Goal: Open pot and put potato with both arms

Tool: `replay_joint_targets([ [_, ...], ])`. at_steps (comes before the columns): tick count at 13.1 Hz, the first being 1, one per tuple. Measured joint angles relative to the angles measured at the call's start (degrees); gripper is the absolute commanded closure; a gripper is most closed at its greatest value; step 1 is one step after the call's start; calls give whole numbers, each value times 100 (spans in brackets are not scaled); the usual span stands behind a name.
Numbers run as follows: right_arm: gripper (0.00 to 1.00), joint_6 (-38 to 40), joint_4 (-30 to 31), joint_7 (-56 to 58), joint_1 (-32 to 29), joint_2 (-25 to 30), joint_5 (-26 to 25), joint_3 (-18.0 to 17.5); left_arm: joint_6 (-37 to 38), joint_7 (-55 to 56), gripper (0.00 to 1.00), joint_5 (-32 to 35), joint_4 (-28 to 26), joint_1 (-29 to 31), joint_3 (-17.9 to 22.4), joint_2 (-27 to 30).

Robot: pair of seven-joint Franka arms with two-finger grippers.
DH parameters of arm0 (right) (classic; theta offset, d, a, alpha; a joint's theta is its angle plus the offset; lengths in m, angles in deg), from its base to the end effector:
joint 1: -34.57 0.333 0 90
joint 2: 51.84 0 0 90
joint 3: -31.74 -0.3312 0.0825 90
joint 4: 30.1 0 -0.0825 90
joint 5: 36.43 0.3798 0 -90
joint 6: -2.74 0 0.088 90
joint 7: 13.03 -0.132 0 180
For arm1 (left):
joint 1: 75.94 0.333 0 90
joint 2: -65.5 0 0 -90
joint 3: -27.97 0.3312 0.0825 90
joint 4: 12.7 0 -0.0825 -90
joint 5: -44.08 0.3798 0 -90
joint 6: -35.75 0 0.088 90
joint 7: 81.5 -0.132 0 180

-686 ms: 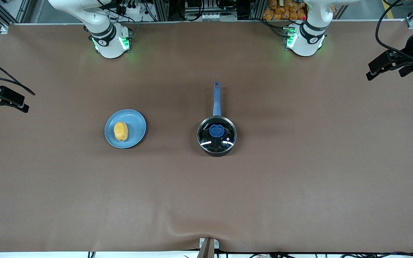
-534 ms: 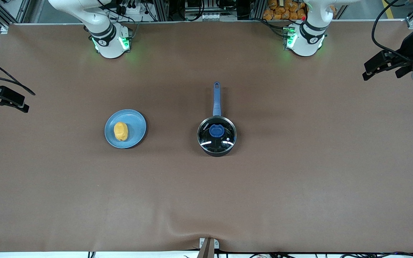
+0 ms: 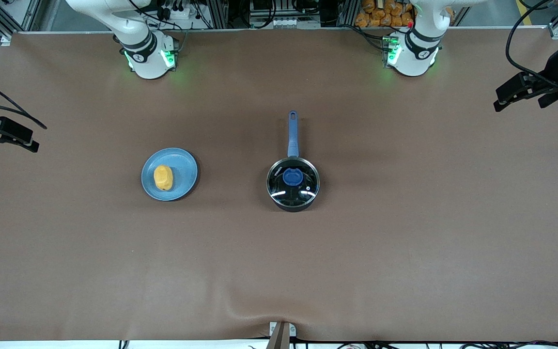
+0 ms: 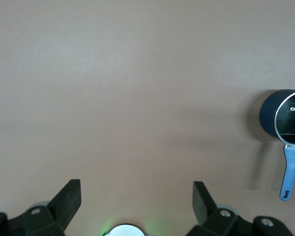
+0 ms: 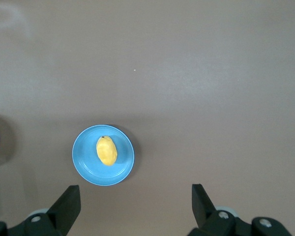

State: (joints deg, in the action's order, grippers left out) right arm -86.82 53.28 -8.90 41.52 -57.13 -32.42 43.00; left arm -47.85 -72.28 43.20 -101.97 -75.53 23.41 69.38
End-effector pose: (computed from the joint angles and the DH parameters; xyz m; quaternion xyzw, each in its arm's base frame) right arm 0.5795 -0.0288 0.6170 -0.9996 0.0005 -0.0105 0.0253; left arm 0.5141 -0.0411 0.6470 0.9989 0.0436 -0.0162 0.0031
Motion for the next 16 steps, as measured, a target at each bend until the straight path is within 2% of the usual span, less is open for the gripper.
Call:
replay_joint_targets([
  [5, 0, -203, 360, 0, -22, 289, 0, -48, -4, -8, 0, 16, 0, 0, 7, -15],
  [12, 0, -231, 474, 0, -22, 305, -4, -82, -89, -9, 0, 18, 0, -5, 0, -44],
  [16, 0, -229, 485, 0, -20, 305, -4, -135, -199, -9, 0, 18, 0, -72, -206, -208],
])
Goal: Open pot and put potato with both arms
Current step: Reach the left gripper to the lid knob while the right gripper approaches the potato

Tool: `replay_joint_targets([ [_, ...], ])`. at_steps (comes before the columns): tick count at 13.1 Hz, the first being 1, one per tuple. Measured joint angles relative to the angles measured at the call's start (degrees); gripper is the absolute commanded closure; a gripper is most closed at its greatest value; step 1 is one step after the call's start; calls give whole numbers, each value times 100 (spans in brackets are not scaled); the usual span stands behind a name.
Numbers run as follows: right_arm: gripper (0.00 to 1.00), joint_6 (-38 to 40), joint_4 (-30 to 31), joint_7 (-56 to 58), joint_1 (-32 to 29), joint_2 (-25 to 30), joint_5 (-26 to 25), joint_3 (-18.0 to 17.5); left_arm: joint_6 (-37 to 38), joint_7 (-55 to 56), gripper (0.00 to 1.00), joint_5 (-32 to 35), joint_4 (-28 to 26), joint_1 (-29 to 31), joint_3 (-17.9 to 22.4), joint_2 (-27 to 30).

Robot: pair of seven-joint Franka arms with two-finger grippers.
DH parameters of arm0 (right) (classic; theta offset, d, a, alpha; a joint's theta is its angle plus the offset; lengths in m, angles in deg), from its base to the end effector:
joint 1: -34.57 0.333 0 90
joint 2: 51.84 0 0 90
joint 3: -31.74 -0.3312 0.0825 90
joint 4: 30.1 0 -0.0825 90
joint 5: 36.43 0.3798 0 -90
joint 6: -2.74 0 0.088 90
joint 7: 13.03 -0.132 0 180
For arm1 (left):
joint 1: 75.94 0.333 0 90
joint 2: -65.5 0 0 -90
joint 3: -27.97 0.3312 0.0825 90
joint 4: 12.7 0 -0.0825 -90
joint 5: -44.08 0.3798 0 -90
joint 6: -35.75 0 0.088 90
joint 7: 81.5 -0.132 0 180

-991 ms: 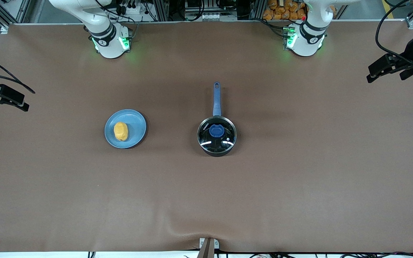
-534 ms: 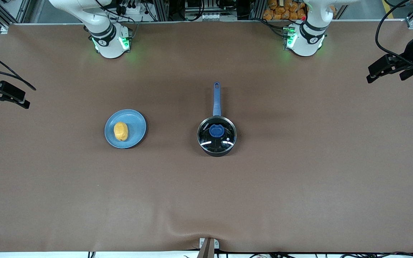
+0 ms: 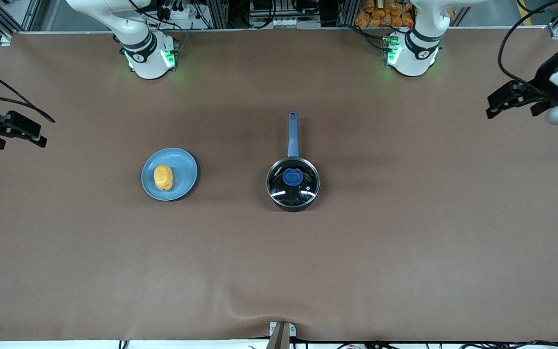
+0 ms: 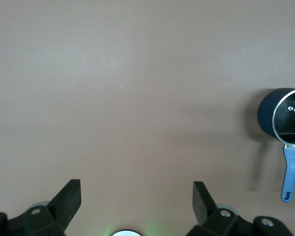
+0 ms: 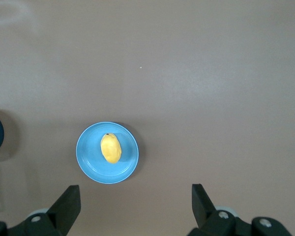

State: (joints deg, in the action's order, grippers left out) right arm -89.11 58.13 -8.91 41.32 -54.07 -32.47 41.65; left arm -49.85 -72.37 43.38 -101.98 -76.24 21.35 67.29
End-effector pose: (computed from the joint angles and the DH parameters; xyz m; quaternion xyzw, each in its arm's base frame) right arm 0.5665 -0.0204 0.6109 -0.9994 -0.0078 -0.0144 0.0303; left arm 0.5274 -0.0668 0.6307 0.9997 0.0190 -0.0170 0.0019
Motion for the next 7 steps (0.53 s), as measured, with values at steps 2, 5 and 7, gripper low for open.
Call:
replay_joint_targets([
  [2, 0, 0, 0, 0, 2, 0, 0, -10, -125, 0, 0, 0, 0, -26, -236, -112],
  [5, 0, 0, 3, 0, 3, 0, 0, -19, -324, 171, 0, 0, 2, -57, -688, -281],
  [7, 0, 0, 7, -1, 3, 0, -1, -21, -450, 525, 0, 0, 93, -143, -931, -463],
])
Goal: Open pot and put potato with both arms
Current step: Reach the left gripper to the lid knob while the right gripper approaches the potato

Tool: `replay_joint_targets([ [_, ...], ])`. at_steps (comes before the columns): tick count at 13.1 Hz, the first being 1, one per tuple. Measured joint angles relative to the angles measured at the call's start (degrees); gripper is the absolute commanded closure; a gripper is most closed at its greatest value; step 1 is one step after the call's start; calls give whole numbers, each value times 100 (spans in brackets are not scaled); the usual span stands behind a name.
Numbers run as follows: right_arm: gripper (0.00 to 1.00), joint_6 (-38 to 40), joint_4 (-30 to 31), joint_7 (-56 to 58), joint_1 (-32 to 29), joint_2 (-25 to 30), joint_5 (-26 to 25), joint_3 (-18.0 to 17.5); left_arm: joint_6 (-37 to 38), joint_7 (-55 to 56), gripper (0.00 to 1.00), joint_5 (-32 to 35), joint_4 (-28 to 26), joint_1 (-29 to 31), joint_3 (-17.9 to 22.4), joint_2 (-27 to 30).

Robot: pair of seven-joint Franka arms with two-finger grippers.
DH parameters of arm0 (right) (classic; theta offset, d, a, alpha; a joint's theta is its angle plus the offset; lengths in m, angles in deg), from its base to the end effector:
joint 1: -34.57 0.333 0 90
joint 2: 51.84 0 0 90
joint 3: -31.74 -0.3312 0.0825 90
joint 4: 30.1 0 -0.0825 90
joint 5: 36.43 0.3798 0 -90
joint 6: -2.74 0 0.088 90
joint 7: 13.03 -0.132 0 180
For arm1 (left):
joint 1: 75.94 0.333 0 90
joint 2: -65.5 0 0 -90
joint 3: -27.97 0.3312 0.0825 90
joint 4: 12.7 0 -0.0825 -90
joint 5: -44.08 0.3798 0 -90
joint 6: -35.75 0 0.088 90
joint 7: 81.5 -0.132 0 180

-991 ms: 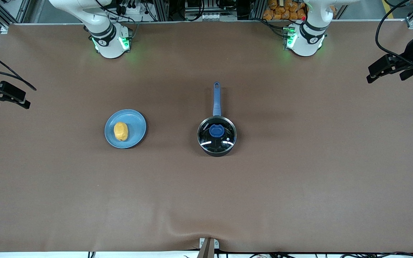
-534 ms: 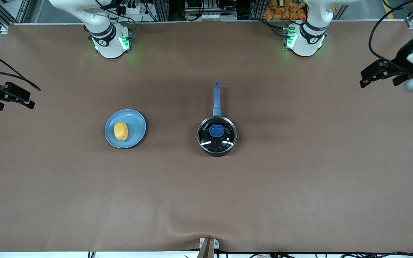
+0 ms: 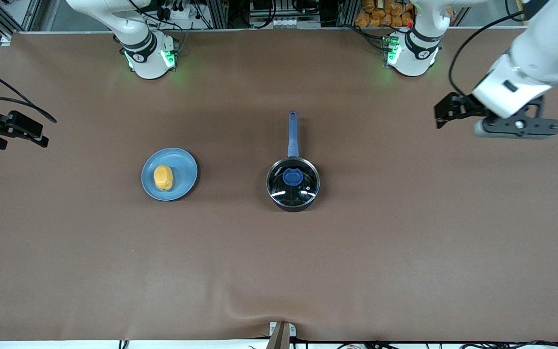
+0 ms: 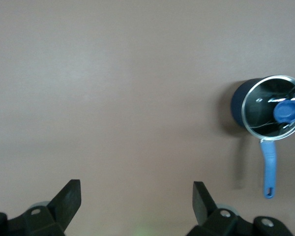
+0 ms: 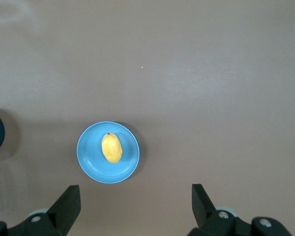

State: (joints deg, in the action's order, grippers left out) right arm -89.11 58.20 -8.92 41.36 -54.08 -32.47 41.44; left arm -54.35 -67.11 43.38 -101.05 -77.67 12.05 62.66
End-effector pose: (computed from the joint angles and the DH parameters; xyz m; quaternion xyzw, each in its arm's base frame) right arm 0.5666 -0.0180 0.6102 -0.9994 -0.0099 -0.0136 0.0305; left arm 0.5393 -0.1693 0.6017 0.9995 -0.0283 -0.0118 0.0100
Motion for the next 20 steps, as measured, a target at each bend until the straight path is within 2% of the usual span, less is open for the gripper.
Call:
replay_joint_targets([
  [3, 0, 0, 57, -1, 0, 1, 0, -2, -75, 513, 0, 0, 327, -343, -156, -526],
  [6, 0, -181, 344, 0, 1, 15, -1, -8, -515, 1125, 0, 0, 502, -826, -168, -1105],
  [9, 0, -961, 1152, 5, 11, 143, -1, -14, -689, 2056, 0, 0, 834, -1284, -158, -1664],
  [12, 0, -1463, 1875, 8, 72, 222, -1, -82, -1203, 2885, 0, 56, 969, -1570, -148, -2158],
  [16, 0, -2558, 2808, 5, 137, 227, -1, -333, -1976, 4202, 0, 543, 1012, -2136, -111, -2726],
  [20, 0, -3532, 3665, -20, 189, 224, 0, -581, -2528, 4465, 0, 604, 1058, -2722, 285, -3175],
])
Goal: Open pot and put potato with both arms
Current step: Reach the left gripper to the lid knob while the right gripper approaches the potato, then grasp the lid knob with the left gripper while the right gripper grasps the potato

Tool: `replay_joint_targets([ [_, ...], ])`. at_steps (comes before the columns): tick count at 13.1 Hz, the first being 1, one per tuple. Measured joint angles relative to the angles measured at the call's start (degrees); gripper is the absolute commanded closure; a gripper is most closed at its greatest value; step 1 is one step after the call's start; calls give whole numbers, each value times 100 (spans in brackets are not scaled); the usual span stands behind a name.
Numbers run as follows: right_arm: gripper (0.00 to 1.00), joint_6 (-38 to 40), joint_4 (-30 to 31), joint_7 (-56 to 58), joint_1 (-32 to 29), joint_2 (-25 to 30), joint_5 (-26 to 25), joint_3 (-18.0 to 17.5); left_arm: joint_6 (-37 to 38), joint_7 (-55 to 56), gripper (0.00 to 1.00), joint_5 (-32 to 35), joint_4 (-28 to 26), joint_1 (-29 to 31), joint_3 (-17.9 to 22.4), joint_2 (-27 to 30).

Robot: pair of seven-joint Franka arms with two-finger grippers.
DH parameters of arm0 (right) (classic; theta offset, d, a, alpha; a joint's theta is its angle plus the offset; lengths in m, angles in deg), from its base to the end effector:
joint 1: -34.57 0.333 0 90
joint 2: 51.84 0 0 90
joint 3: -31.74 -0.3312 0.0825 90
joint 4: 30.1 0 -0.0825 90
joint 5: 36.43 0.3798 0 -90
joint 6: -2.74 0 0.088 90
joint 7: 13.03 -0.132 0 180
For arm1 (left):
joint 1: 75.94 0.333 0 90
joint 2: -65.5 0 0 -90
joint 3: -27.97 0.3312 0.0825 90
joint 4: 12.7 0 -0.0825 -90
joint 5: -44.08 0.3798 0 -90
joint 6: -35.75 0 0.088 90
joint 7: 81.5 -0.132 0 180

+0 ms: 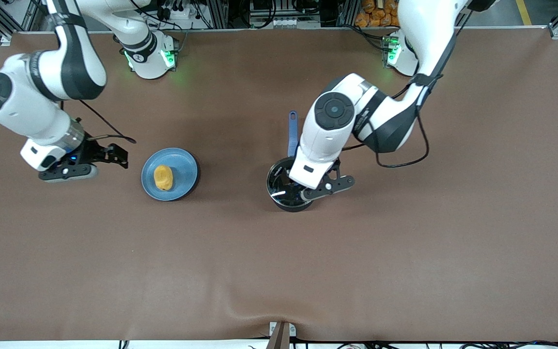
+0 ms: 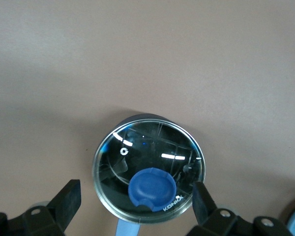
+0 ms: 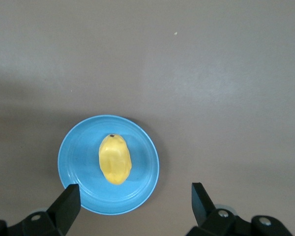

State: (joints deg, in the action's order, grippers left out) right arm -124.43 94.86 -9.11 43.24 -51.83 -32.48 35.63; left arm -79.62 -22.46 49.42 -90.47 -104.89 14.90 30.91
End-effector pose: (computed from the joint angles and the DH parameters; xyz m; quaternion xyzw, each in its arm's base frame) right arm 0.5320 0.0481 0.3859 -0.9979 -0.0556 -0.0192 0.0280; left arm 0.5715 -0.4593 0.3714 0.9877 0.1510 0.0054 0.0395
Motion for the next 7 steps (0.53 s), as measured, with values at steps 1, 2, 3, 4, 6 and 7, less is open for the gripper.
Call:
replay_joint_targets([
  [1, 0, -55, 100, -41, 1, -5, 2, -12, -47, 0, 0, 0, 29, -183, 147, -82],
  [2, 0, -64, 142, -114, 0, -19, 2, -12, -84, 0, 0, 0, 66, -356, 268, -161],
  [3, 0, -66, 164, -154, 0, -38, 2, -12, -128, -51, 0, 4, 90, -480, 333, -231],
  [4, 0, -67, 177, -172, 1, -70, 2, -12, -145, -220, 0, 11, 100, -551, 361, -283],
  [6, 0, -116, 186, -179, 15, -177, 2, -23, -148, -660, 0, 12, 109, -570, 379, -359],
  [7, 0, -154, 186, -202, 38, -234, 2, -33, -148, -762, 0, 12, 111, -569, 391, -391],
])
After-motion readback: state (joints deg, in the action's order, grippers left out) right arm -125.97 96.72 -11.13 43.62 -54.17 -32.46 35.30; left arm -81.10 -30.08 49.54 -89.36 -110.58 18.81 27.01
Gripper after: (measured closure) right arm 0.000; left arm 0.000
